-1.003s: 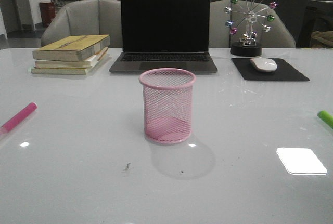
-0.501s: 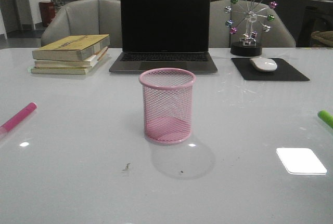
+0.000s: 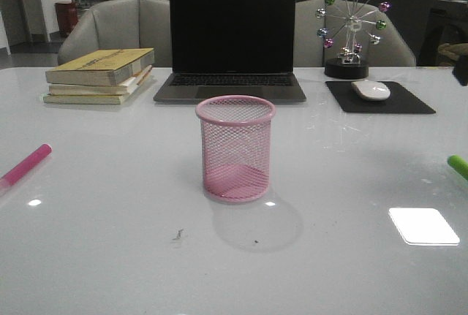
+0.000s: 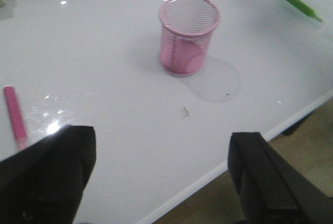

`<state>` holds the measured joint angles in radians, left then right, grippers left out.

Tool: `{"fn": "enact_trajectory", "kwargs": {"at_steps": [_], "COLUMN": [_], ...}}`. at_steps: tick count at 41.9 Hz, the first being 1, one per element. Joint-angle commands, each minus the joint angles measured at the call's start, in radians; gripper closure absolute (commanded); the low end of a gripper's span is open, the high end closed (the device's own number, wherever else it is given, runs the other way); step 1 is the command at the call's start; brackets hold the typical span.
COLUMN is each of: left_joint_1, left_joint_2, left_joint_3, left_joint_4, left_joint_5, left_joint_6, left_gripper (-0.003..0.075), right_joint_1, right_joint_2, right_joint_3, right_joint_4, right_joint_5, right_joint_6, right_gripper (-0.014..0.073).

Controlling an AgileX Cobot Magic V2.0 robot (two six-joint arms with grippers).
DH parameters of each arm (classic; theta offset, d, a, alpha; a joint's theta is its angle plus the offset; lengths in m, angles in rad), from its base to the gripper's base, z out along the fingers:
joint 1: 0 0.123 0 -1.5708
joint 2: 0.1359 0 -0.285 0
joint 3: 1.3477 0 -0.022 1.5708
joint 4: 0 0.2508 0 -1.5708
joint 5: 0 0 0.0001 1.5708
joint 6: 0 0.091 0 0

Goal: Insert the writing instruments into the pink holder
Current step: 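Lower the right gripper onto the green marker and close on it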

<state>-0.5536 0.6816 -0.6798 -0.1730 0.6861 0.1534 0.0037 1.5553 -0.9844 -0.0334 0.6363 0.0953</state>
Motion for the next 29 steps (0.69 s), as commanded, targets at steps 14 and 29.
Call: {"fn": "enact_trajectory", "kwargs": {"at_steps": [14, 29], "left_joint_1": [-0.177, -0.177], "left_joint_2": [0.005, 0.005], "left_joint_3": [-0.028, -0.028], "left_joint_4": [-0.018, -0.018], "left_joint_5": [-0.08, -0.08], "left_joint_6": [0.001, 0.001], "left_gripper": [0.014, 0.014], "right_joint_1": [-0.007, -0.031], "right_joint_2": [0.281, 0.379], "right_joint_3": [-0.306, -0.405], "right_joint_4": [0.008, 0.009], "right_joint_5": [0.037, 0.09], "right_joint_6": [-0.008, -0.016], "right_gripper": [0.0126, 0.0126]}}
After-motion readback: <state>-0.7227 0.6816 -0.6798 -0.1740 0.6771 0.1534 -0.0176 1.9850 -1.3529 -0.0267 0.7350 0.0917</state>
